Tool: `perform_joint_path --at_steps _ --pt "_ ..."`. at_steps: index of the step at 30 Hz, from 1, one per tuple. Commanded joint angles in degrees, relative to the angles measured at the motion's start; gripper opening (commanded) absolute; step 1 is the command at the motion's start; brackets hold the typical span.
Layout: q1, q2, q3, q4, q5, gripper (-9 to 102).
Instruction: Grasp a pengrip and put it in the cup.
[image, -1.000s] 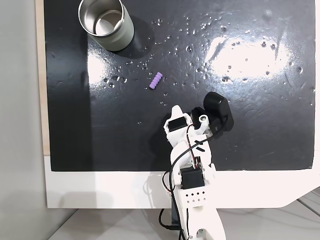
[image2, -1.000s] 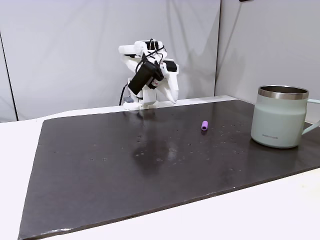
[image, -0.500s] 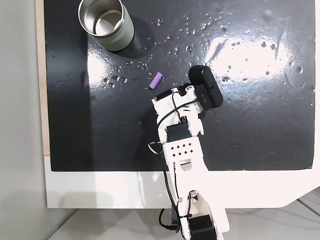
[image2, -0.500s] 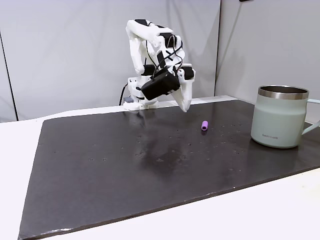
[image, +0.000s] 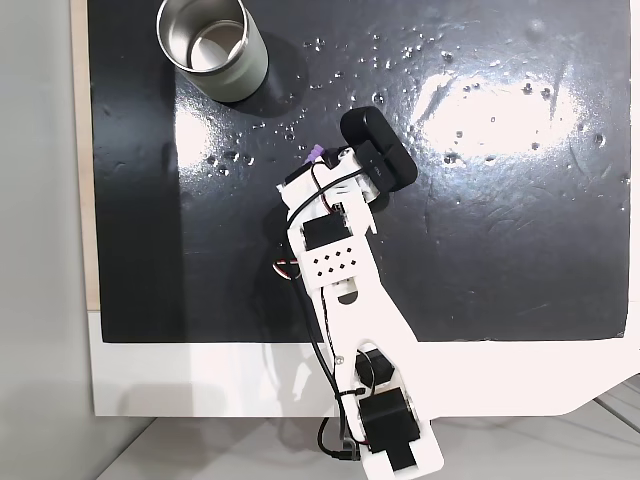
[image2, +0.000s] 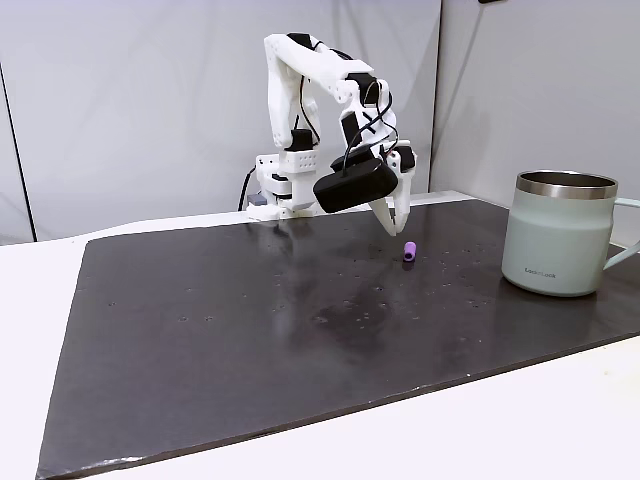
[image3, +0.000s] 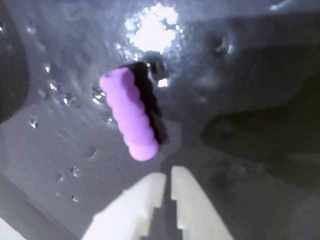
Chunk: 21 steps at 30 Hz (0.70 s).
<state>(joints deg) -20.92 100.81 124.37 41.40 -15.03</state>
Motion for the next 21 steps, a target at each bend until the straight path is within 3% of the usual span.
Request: perform_joint_path --at_steps 1,6,21 --pt "-1.49 0.09 -4.83 0.70 -0.88 15" --pt "0.35 -1.93 -7.91 2.46 -3.43 23" --pt "5.01 -14.41 -18.02 4.75 -13.01 26"
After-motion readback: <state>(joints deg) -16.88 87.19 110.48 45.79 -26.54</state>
